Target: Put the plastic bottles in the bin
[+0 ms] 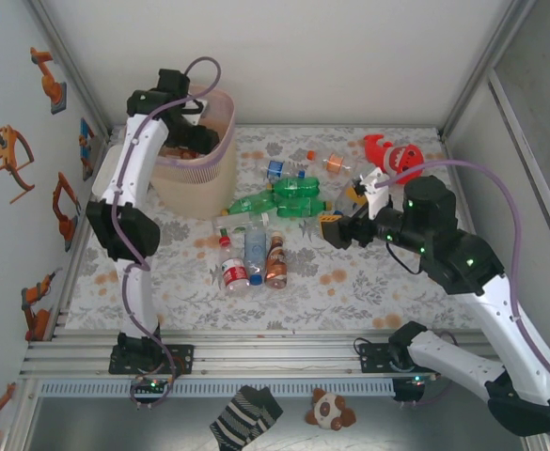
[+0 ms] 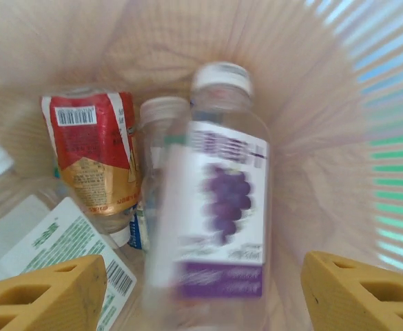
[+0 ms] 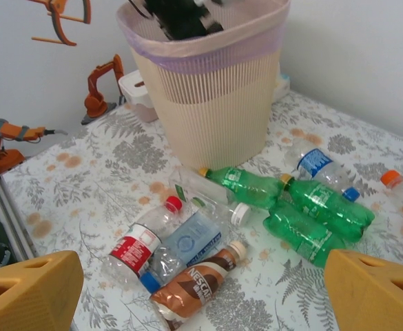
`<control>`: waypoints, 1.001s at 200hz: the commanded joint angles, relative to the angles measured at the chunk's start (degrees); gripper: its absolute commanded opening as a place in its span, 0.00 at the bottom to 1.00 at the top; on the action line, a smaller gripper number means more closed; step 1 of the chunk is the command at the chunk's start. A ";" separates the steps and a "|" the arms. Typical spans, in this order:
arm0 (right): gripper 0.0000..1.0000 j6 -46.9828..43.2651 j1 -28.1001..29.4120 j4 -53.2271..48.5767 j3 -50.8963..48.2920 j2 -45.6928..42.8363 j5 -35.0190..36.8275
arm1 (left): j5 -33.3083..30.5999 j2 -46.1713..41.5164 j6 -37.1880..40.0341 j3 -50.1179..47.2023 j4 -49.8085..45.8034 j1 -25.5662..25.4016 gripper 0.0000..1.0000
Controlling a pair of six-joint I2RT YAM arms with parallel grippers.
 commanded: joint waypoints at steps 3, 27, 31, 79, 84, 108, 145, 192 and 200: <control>0.89 1.92 0.31 2.00 -1.36 0.93 2.32 | 0.92 -4.10 -0.84 0.25 0.10 0.21 0.74; 0.87 3.86 0.31 3.09 -2.66 2.95 2.15 | 1.51 -6.20 -1.10 0.12 0.10 0.15 0.74; 0.86 4.28 0.31 2.98 -2.72 3.40 2.17 | 1.54 -6.53 -1.05 0.01 0.10 0.13 0.74; 0.82 12.82 0.48 4.80 -5.22 9.29 3.75 | 2.84 -12.11 -1.61 -1.84 1.07 0.12 0.73; 0.81 14.04 0.65 5.13 -5.64 9.84 4.19 | 3.09 -12.89 -1.78 -2.37 1.38 0.18 0.73; 0.80 20.88 1.43 8.31 -8.17 12.27 6.58 | 4.46 -17.12 -2.30 -6.35 4.32 0.04 0.73; 0.75 29.06 2.81 8.69 -8.43 18.92 8.70 | 5.70 -25.21 -3.65 -15.41 10.77 0.04 0.74; 0.73 32.83 3.08 5.68 -4.95 29.89 6.87 | 6.84 -35.86 -5.31 -28.07 19.84 0.16 0.75; 0.73 32.84 3.12 5.10 -4.14 31.84 6.53 | 7.87 -38.22 -5.64 -31.26 22.67 0.15 0.75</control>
